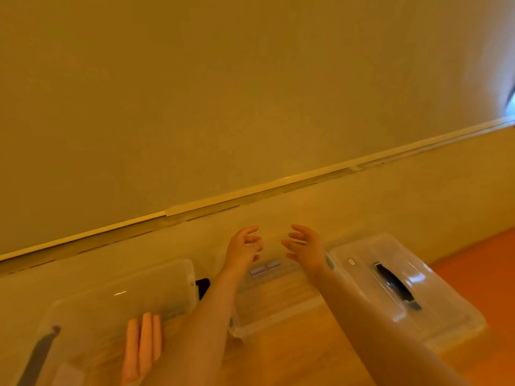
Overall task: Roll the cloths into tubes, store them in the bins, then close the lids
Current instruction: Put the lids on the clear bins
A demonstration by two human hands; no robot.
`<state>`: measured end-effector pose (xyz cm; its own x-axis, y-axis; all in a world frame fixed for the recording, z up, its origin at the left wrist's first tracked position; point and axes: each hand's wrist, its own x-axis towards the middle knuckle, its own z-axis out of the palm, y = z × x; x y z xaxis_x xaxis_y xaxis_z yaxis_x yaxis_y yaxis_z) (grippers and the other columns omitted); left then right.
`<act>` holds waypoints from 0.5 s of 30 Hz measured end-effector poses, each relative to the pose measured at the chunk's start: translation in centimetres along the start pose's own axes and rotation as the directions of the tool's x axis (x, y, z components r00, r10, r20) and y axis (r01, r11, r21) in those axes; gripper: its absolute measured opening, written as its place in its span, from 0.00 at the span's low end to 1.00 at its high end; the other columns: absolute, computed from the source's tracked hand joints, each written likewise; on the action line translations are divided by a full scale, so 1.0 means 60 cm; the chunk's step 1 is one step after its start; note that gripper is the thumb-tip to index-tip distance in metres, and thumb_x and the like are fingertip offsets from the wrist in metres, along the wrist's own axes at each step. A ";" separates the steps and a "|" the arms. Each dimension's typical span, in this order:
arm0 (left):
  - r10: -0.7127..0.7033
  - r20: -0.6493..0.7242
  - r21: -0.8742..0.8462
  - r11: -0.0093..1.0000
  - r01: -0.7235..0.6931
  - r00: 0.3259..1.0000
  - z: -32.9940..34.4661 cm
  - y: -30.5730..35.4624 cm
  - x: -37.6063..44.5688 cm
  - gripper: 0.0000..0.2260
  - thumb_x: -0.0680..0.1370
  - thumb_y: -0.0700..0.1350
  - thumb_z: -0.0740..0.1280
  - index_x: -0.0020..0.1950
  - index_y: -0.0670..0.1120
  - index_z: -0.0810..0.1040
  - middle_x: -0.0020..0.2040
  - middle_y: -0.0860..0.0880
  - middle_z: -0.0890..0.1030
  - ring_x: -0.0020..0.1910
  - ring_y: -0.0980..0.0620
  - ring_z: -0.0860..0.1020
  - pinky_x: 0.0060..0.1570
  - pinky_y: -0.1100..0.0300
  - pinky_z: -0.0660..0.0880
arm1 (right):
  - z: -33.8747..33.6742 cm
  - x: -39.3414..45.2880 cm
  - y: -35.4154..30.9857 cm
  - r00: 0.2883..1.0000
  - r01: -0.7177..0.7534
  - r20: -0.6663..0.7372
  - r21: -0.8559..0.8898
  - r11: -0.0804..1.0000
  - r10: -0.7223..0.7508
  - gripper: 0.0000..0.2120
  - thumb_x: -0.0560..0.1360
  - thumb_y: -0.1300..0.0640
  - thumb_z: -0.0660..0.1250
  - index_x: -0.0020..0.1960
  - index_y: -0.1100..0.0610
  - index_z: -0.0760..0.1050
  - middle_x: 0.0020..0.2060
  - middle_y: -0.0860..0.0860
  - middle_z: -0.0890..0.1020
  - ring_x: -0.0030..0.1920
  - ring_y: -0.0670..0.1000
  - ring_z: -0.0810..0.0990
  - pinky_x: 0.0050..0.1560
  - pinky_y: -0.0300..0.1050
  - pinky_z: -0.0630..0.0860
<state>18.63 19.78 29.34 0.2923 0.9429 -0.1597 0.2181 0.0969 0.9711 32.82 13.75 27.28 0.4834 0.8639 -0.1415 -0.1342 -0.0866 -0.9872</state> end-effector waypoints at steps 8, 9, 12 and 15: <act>-0.040 -0.011 -0.025 0.999 0.040 0.999 0.263 0.006 0.049 0.16 0.77 0.34 0.66 0.64 0.46 0.74 0.50 0.46 0.77 0.48 0.48 0.78 0.40 0.58 0.76 | -0.295 0.093 0.010 0.999 -0.003 -0.048 -0.060 0.998 0.000 0.23 0.74 0.60 0.72 0.67 0.56 0.71 0.59 0.56 0.77 0.54 0.53 0.79 0.44 0.43 0.78; -0.048 -0.013 -0.023 0.999 0.048 0.999 0.296 0.006 0.054 0.16 0.77 0.35 0.66 0.64 0.46 0.74 0.50 0.47 0.78 0.48 0.48 0.78 0.39 0.59 0.76 | -0.332 0.104 0.011 0.999 -0.018 -0.039 -0.059 0.998 0.015 0.23 0.74 0.61 0.72 0.67 0.56 0.71 0.60 0.56 0.76 0.56 0.54 0.78 0.45 0.43 0.78; -0.064 -0.018 -0.024 0.998 0.064 0.998 0.379 0.009 0.063 0.16 0.77 0.36 0.66 0.65 0.47 0.74 0.51 0.47 0.78 0.50 0.48 0.79 0.39 0.59 0.77 | -0.430 0.131 0.013 0.999 -0.045 -0.015 -0.145 0.988 0.044 0.23 0.74 0.60 0.71 0.68 0.56 0.70 0.59 0.53 0.77 0.55 0.51 0.79 0.47 0.43 0.79; -0.068 -0.044 -0.004 0.998 0.068 0.997 0.440 0.007 0.068 0.16 0.78 0.37 0.66 0.64 0.48 0.74 0.52 0.49 0.77 0.49 0.50 0.79 0.44 0.56 0.79 | -0.503 0.159 0.029 0.999 -0.026 -0.039 -0.260 0.965 0.016 0.24 0.73 0.55 0.73 0.67 0.51 0.71 0.58 0.51 0.78 0.51 0.48 0.80 0.52 0.51 0.81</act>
<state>44.47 15.25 24.43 0.2359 0.9472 -0.2172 0.2339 0.1616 0.9587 63.31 6.87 21.96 0.5142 0.8426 -0.1600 0.0831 -0.2347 -0.9685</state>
